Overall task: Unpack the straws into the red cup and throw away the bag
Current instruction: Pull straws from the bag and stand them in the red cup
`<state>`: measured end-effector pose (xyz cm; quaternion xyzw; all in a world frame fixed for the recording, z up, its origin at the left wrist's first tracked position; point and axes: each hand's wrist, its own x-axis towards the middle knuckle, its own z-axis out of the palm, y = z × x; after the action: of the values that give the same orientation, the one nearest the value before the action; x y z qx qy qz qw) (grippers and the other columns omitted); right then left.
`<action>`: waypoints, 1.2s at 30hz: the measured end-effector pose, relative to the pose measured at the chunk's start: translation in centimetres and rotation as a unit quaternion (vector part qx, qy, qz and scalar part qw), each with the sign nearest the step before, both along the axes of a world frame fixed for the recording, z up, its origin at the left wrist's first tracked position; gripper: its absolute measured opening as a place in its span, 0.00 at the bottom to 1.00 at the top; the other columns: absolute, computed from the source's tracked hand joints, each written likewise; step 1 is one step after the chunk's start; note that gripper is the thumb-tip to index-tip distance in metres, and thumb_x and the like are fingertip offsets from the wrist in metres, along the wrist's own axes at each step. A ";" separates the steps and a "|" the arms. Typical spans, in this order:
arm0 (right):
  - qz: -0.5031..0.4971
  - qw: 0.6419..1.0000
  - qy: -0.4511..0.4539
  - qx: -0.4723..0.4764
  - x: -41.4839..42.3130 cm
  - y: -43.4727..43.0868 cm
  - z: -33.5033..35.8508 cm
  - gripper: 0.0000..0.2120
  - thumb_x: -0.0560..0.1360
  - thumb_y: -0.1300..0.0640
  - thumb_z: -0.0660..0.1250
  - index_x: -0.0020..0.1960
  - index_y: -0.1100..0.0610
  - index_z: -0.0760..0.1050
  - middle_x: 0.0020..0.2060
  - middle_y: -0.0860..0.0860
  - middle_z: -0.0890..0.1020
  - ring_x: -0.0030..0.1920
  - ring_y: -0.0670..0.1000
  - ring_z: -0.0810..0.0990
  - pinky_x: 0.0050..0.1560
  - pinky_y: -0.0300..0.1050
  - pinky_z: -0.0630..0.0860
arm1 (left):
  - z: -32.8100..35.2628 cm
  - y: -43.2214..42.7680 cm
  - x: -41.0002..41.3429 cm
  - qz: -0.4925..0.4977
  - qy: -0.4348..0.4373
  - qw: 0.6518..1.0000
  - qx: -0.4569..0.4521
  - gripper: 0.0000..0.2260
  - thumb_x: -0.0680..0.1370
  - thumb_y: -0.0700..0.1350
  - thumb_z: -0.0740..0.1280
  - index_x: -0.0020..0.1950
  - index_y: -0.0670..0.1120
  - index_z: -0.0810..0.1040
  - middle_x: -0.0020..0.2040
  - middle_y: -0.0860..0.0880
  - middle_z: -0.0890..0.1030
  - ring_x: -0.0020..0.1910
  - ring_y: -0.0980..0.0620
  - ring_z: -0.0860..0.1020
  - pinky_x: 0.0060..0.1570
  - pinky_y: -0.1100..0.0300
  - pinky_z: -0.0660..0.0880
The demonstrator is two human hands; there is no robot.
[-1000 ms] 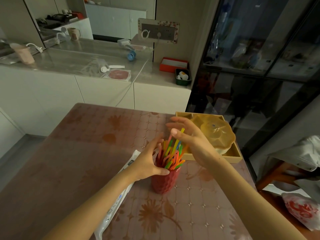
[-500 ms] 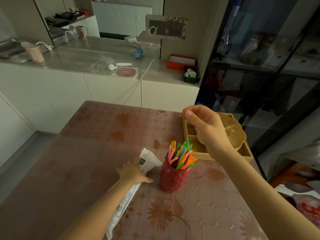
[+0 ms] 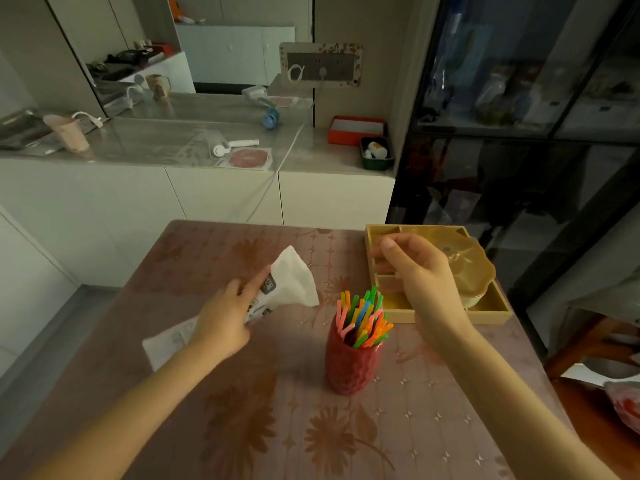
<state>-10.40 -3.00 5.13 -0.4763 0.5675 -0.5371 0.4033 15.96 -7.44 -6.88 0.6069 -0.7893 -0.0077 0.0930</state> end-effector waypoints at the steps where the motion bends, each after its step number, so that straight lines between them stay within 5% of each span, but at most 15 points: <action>1: -0.004 0.999 -0.024 0.032 0.2 -0.2 0.2 0.10 0.79 0.53 0.61 0.51 0.57 0.77 0.42 0.52 0.83 0.35 0.43 0.82 0.32 0.34 0.78 | 2.2 0.0 0.0 -0.027 -0.031 0.998 -0.044 0.51 0.60 0.37 0.77 0.74 0.55 0.51 0.48 0.42 0.75 0.37 0.47 0.73 0.29 0.56 0.72; 7: 0.040 0.952 -0.235 0.190 1.7 -1.8 1.0 0.21 0.79 0.42 0.55 0.59 0.57 0.74 0.52 0.56 0.81 0.50 0.58 0.81 0.49 0.56 0.80 | 14.3 -1.2 -2.4 -0.217 -0.233 0.919 -0.234 0.57 0.57 0.27 0.72 0.75 0.55 0.45 0.47 0.39 0.77 0.43 0.40 0.76 0.40 0.48 0.76; 12: 0.097 0.857 -0.448 0.235 1.6 -2.0 0.9 0.28 0.78 0.38 0.51 0.62 0.58 0.73 0.56 0.61 0.79 0.60 0.65 0.75 0.63 0.67 0.68 | 20.4 -1.8 -5.0 -0.331 -0.367 0.825 -0.274 0.50 0.63 0.27 0.70 0.75 0.56 0.48 0.51 0.37 0.76 0.47 0.38 0.75 0.46 0.42 0.74; 16: 0.072 0.787 -0.566 0.235 1.7 -1.8 1.0 0.25 0.78 0.41 0.55 0.61 0.60 0.74 0.57 0.63 0.79 0.58 0.66 0.76 0.61 0.67 0.70 | 23.2 -2.0 -7.4 -0.368 -0.461 0.746 -0.310 0.52 0.66 0.32 0.70 0.73 0.56 0.36 0.60 0.38 0.71 0.55 0.38 0.71 0.50 0.42 0.71; 19: 0.063 0.752 -0.614 0.229 1.6 -1.8 1.0 0.22 0.78 0.44 0.58 0.60 0.60 0.76 0.56 0.64 0.80 0.57 0.66 0.78 0.56 0.65 0.74 | 24.5 -2.1 -8.3 -0.382 -0.505 0.719 -0.288 0.49 0.70 0.34 0.66 0.70 0.55 0.28 0.62 0.41 0.67 0.57 0.40 0.69 0.51 0.45 0.68; 21: 0.062 0.754 -0.618 0.215 1.2 -1.7 0.9 0.21 0.79 0.46 0.57 0.60 0.60 0.76 0.55 0.64 0.81 0.57 0.66 0.78 0.55 0.65 0.74 | 24.9 -2.1 -8.6 -0.376 -0.502 0.726 -0.284 0.46 0.71 0.35 0.64 0.71 0.55 0.30 0.60 0.42 0.68 0.54 0.41 0.70 0.50 0.47 0.68; 25: 0.045 0.799 -0.579 0.155 0.0 -1.3 0.8 0.20 0.80 0.47 0.56 0.53 0.63 0.76 0.41 0.61 0.84 0.50 0.62 0.80 0.53 0.60 0.76 | 23.3 -1.4 -7.4 -0.313 -0.424 0.817 -0.234 0.46 0.73 0.32 0.61 0.70 0.57 0.28 0.63 0.41 0.69 0.55 0.42 0.72 0.54 0.49 0.67; 28: 0.047 0.809 -0.579 0.089 -0.7 -1.0 0.4 0.25 0.77 0.48 0.62 0.65 0.65 0.70 0.50 0.64 0.81 0.53 0.63 0.80 0.55 0.57 0.76 | 21.3 -0.9 -5.5 -0.277 -0.287 0.884 -0.243 0.48 0.65 0.28 0.65 0.73 0.58 0.41 0.51 0.43 0.78 0.46 0.43 0.77 0.46 0.51 0.70; 30: 0.064 0.805 -0.586 0.063 -0.6 -0.7 -0.3 0.28 0.72 0.46 0.67 0.63 0.66 0.70 0.51 0.64 0.82 0.57 0.65 0.79 0.59 0.57 0.76 | 19.5 -1.0 -4.4 -0.227 -0.224 0.922 -0.220 0.49 0.61 0.26 0.66 0.72 0.57 0.48 0.41 0.45 0.78 0.35 0.44 0.76 0.36 0.55 0.66; 34: 0.089 0.790 -0.605 0.033 0.6 0.0 -1.3 0.22 0.69 0.45 0.69 0.51 0.64 0.76 0.47 0.62 0.83 0.47 0.61 0.84 0.50 0.55 0.81 | 17.2 -0.5 -3.6 -0.190 -0.150 0.945 -0.222 0.49 0.54 0.25 0.68 0.71 0.53 0.60 0.31 0.47 0.75 0.24 0.45 0.71 0.28 0.59 0.61; 36: 0.105 0.790 -0.604 0.020 1.5 0.0 -2.0 0.30 0.62 0.46 0.77 0.56 0.64 0.77 0.52 0.61 0.81 0.52 0.60 0.82 0.61 0.56 0.75 | 16.6 0.1 -3.9 -0.178 -0.124 0.952 -0.216 0.49 0.52 0.25 0.69 0.70 0.51 0.64 0.29 0.48 0.74 0.22 0.45 0.70 0.27 0.61 0.60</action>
<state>-8.93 -2.96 3.09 -0.1032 0.1648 -0.6585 0.7271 12.10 -7.29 9.75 0.4183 -0.8724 0.2221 0.1208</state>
